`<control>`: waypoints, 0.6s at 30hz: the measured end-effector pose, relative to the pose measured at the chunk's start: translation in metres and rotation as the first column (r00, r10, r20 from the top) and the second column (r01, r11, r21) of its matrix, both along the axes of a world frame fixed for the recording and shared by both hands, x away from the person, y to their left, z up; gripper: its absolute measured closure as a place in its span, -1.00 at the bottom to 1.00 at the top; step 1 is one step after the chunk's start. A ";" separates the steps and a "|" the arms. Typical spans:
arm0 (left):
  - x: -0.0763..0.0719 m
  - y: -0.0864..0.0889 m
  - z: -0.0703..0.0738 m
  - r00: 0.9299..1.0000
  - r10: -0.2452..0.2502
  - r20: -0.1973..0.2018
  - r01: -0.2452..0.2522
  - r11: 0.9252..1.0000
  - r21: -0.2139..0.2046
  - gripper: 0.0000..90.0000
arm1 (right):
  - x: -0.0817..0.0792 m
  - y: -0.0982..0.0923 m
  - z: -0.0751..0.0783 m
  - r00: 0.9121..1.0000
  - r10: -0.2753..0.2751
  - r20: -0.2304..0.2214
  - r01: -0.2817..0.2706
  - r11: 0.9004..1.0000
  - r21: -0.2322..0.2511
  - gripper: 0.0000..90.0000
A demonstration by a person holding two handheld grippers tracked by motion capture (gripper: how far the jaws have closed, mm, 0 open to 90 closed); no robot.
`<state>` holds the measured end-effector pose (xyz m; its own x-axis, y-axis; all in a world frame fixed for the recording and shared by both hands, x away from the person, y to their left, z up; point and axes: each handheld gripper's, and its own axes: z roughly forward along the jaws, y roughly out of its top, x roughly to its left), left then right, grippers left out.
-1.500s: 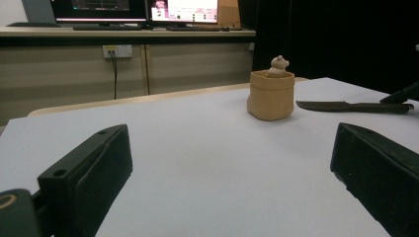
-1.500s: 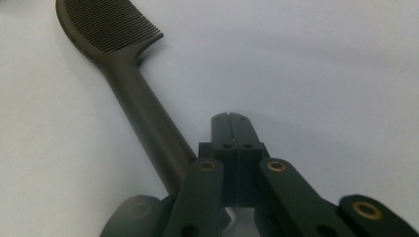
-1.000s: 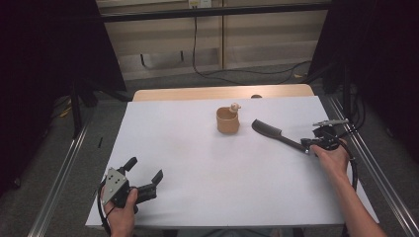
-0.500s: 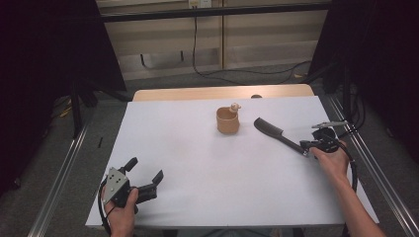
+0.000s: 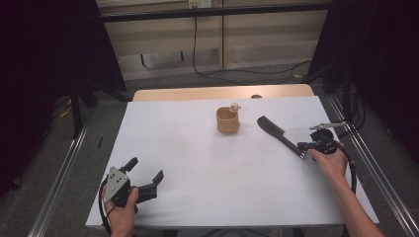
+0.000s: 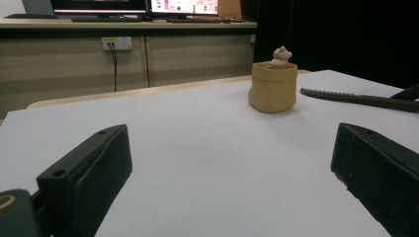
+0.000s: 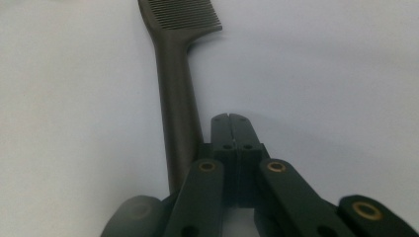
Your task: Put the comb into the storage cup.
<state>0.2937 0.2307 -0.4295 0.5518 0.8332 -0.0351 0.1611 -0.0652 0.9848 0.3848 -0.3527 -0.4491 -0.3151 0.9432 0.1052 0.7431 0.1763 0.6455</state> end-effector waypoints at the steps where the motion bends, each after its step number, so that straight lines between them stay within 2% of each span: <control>1: 0.000 0.000 0.000 1.000 -0.001 -0.001 0.001 1.000 -0.001 -0.95 | 0.000 0.000 0.000 1.000 0.000 0.000 0.000 1.000 0.001 1.00; 6: 0.000 0.000 0.000 1.000 -0.002 -0.001 0.002 1.000 -0.005 -0.95 | 0.000 -0.004 -0.002 1.000 -0.004 0.005 0.003 0.999 0.039 1.00; 10: 0.000 0.000 0.000 1.000 -0.003 0.001 0.003 1.000 -0.007 -0.95 | 0.000 -0.004 -0.002 1.000 0.002 0.030 -0.003 0.999 0.042 1.00; 14: 0.000 0.001 0.000 1.000 0.001 0.001 -0.001 1.000 -0.011 -0.95 | -0.003 -0.004 0.004 0.992 0.001 0.124 -0.007 0.999 0.048 1.00; 18: 0.000 0.001 0.001 1.000 -0.001 0.001 0.001 1.000 -0.010 -0.95 | -0.006 -0.005 0.008 0.983 -0.012 0.186 0.001 0.998 0.061 0.96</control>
